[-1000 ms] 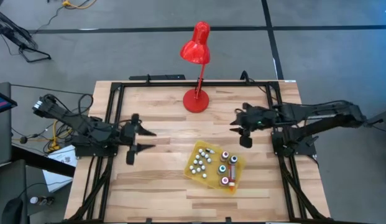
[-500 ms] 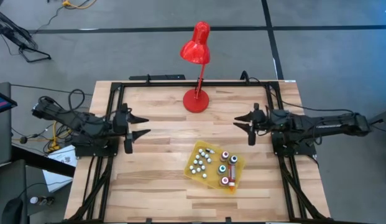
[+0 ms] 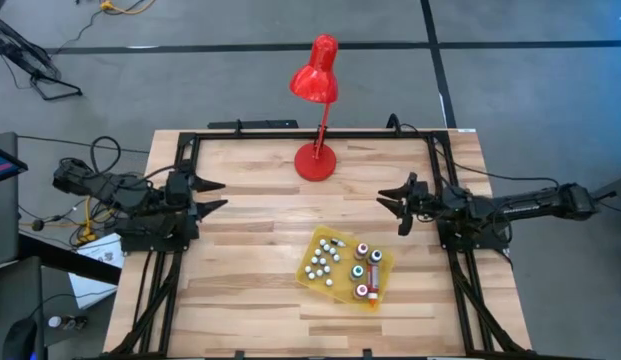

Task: Pick & Place food coloring
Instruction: Return to Home Position

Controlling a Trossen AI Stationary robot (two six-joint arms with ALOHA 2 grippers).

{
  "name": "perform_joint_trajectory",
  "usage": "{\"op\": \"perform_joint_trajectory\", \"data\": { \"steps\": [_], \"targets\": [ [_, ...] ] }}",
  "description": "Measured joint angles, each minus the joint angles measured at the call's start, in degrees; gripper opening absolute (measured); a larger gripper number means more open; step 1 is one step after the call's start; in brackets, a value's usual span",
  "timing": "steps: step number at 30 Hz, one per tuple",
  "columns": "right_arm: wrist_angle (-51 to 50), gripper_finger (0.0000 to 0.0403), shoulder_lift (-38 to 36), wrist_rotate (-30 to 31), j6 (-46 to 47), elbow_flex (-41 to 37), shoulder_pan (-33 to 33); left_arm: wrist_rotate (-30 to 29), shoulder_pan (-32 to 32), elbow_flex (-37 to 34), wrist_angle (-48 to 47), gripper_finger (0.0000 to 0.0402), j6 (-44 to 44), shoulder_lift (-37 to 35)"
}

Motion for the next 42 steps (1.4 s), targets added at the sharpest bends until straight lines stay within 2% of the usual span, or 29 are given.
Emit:
{"op": "perform_joint_trajectory", "data": {
  "steps": [3, 12, 14, 17, 23, 30, 36, 42],
  "targets": [
    [4.09, 0.0102, 0.07, 0.97, 1.96, -2.89, 0.01, 0.0, 0.0, 0.02, -0.94, 0.0189, 0.01, -1.19],
    [3.54, 0.0102, 0.07, 5.66, 3.0, -2.89, 0.88, 0.0, 0.0, -0.05, -3.91, 0.0189, -3.0, -2.27],
    [3.47, 0.0102, 0.07, 6.98, 3.0, -2.89, 0.87, -0.05, 0.0, -1.62, -2.2, 0.0189, -4.99, -2.26],
    [3.28, 0.0102, 0.07, 8.34, 3.03, -2.91, 0.87, -0.01, 0.0, -7.56, 5.97, 0.0189, -5.55, -2.19],
    [1.68, 0.0102, 0.07, 8.59, 5.31, -2.93, 0.87, 1.72, 0.0, -24.37, 32.21, 0.0189, -0.91, -1.8],
    [0.48, 0.0102, 0.09, 8.59, 5.33, -2.95, 0.87, 2.12, 0.0, -35.0, 50.62, 0.0189, -2.18, -2.26],
    [0.5, 0.0102, 0.07, 8.57, 5.36, -2.98, 0.87, 2.58, 0.0, -39.16, 57.95, 0.0189, -2.19, -2.27],
    [0.5, 0.0102, 0.07, 8.55, 5.37, -3.0, 0.87, 2.55, 0.0, -40.22, 54.94, 0.0189, -5.46, -2.25]
  ]
}}
